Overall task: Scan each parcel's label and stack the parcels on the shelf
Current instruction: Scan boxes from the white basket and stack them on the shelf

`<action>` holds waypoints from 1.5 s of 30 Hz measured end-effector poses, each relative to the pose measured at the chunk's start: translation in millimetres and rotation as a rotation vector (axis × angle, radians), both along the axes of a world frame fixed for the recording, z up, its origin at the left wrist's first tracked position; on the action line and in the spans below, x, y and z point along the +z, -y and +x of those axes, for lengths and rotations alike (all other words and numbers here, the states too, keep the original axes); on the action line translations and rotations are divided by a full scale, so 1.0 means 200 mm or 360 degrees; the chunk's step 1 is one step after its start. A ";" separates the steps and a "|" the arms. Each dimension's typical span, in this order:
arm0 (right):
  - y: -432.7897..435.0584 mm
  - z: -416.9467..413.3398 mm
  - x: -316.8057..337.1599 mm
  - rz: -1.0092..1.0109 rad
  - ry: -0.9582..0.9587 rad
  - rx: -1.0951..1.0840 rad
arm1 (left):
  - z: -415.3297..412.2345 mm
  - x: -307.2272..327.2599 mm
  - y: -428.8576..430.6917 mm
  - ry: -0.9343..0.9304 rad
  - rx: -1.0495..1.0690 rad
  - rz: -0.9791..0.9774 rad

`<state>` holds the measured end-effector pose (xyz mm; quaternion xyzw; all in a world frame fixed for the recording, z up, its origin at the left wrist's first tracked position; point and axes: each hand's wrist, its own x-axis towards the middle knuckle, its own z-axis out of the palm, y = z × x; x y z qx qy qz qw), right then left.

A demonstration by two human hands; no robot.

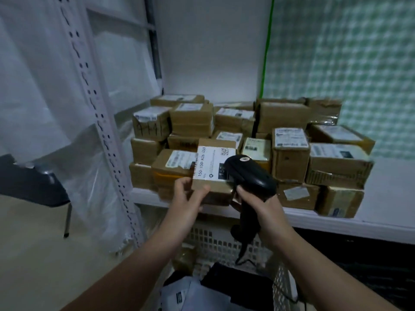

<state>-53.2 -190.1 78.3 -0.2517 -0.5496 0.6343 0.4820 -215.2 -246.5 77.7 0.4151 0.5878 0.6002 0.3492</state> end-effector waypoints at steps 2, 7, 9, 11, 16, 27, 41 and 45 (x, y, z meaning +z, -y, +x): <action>-0.08 -0.02 0.11 0.0026 -0.0003 -0.0070 | -0.01 0.11 -0.12 -0.0173 0.0053 0.0035; -0.37 -0.08 0.38 -0.0001 0.0008 -0.0151 | -0.05 0.38 -0.48 -0.0937 0.0210 0.0134; -0.49 -0.12 0.43 -0.0089 0.0092 -0.0221 | -0.07 0.42 -0.59 -0.1370 0.0369 0.0098; -0.58 -0.15 0.44 -0.0183 0.0213 -0.0246 | -0.08 0.43 -0.66 -0.1624 0.0415 0.0093; -0.64 -0.17 0.42 -0.0209 0.0306 -0.0290 | -0.11 0.43 -0.79 -0.2361 0.0465 0.0284; -0.31 0.11 0.20 -0.0056 0.0776 -0.0130 | -0.08 0.23 -0.65 -0.2039 0.0404 0.0491; -0.22 0.01 -0.85 -0.0696 0.1373 0.0070 | -0.28 -1.12 -0.21 -0.2032 -0.0282 -0.0733; -0.30 -0.13 -1.09 -0.0614 0.1500 0.0032 | -0.33 -1.39 -0.25 -0.1671 -0.0096 -0.1052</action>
